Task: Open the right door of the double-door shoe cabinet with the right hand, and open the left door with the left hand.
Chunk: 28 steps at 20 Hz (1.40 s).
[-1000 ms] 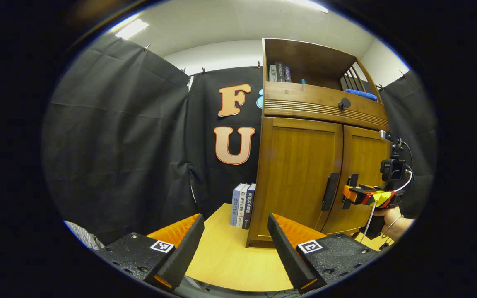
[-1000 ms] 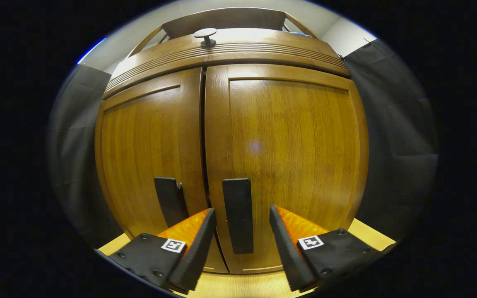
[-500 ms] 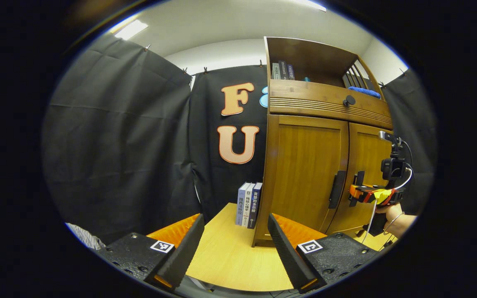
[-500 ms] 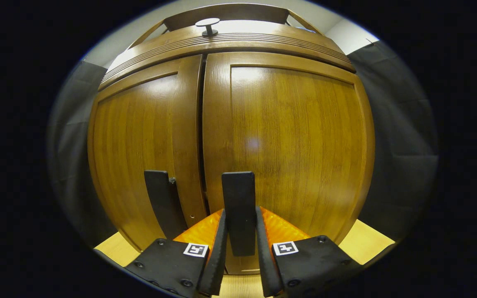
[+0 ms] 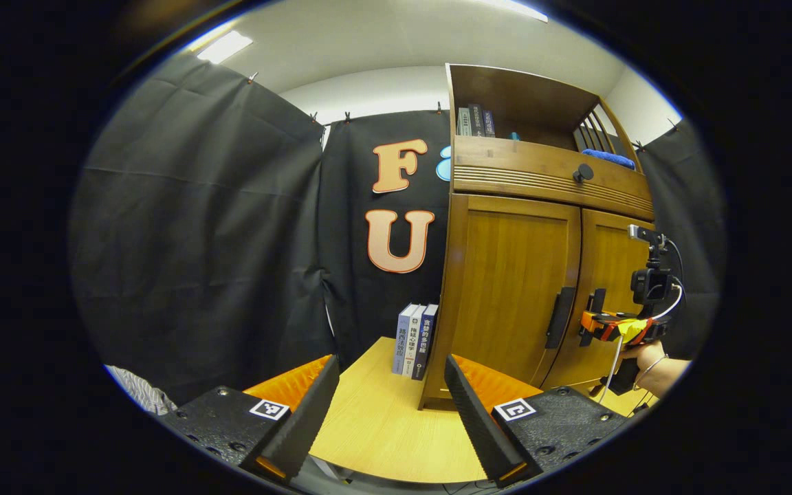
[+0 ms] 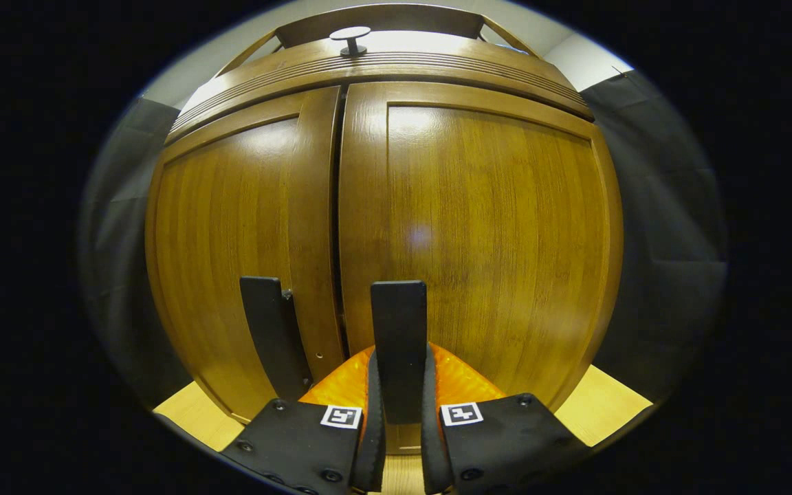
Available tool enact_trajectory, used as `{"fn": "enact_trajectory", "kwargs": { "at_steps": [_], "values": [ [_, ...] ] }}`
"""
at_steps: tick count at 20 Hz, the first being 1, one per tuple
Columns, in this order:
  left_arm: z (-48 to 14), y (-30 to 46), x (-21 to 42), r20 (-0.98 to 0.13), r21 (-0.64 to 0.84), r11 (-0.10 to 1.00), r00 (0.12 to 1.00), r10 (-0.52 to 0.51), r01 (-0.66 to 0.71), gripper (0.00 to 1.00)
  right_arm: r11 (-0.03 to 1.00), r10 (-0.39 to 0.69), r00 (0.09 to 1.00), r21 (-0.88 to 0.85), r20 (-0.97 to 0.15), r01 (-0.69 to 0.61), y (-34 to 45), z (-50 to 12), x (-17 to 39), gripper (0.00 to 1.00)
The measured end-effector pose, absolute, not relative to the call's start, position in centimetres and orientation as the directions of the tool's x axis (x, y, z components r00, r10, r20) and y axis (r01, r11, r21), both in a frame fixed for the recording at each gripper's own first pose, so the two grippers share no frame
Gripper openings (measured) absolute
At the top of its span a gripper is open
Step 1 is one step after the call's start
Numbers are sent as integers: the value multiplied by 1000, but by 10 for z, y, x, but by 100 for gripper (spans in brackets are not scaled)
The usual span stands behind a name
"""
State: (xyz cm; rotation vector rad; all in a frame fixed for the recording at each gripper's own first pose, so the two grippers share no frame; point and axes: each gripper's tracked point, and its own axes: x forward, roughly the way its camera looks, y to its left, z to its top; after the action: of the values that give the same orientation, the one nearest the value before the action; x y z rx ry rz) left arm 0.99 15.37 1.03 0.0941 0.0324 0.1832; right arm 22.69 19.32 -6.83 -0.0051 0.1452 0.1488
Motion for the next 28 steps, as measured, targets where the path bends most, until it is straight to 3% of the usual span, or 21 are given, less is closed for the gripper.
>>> {"fn": "enact_trajectory", "kwargs": {
  "at_steps": [1, 3, 7, 8, 11, 13, 14, 24, 25, 26, 28],
  "values": [
    [10, 154, 8, -22, 93, 979, 983, 184, -181, 89, 988, 154, 977, 14, -147, -154, 192, -68, 224, 23],
    [10, 154, 4, -23, 85, 980, 983, 182, -180, 89, 986, 166, 974, 29, -154, -164, 192, -66, 217, 29],
    [12, 156, -1, -23, 77, 982, 984, 176, -174, 94, 988, 156, 976, 21, -151, -154, 183, -65, 199, 29],
    [13, 158, -4, -20, 81, 981, 984, 177, -174, 89, 988, 156, 977, 34, -145, -152, 180, -64, 194, 29],
    [17, 164, -7, -13, 94, 980, 984, 176, -174, 89, 988, 153, 978, 43, -144, -148, 173, -60, 181, 29],
    [18, 168, -10, -9, 101, 979, 984, 177, -175, 94, 989, 145, 979, 41, -145, -140, 168, -58, 174, 29],
    [19, 170, -12, -9, 103, 979, 984, 177, -175, 89, 990, 139, 980, 41, -146, -134, 164, -59, 168, 29],
    [25, 166, -16, -3, 108, 985, 991, 133, -131, 89, 997, 79, 986, 31, -149, -75, 132, -54, 129, 28],
    [25, 165, -16, -2, 108, 986, 992, 128, -127, 89, 997, 73, 986, 31, -148, -69, 127, -54, 126, 34],
    [25, 164, -16, -2, 108, 987, 992, 123, -122, 89, 997, 68, 987, 31, -148, -64, 122, -54, 121, 28],
    [25, 161, -16, -4, 103, 988, 993, 114, -113, 89, 998, 54, 987, 28, -154, -50, 114, -54, 114, 34]
  ]
}}
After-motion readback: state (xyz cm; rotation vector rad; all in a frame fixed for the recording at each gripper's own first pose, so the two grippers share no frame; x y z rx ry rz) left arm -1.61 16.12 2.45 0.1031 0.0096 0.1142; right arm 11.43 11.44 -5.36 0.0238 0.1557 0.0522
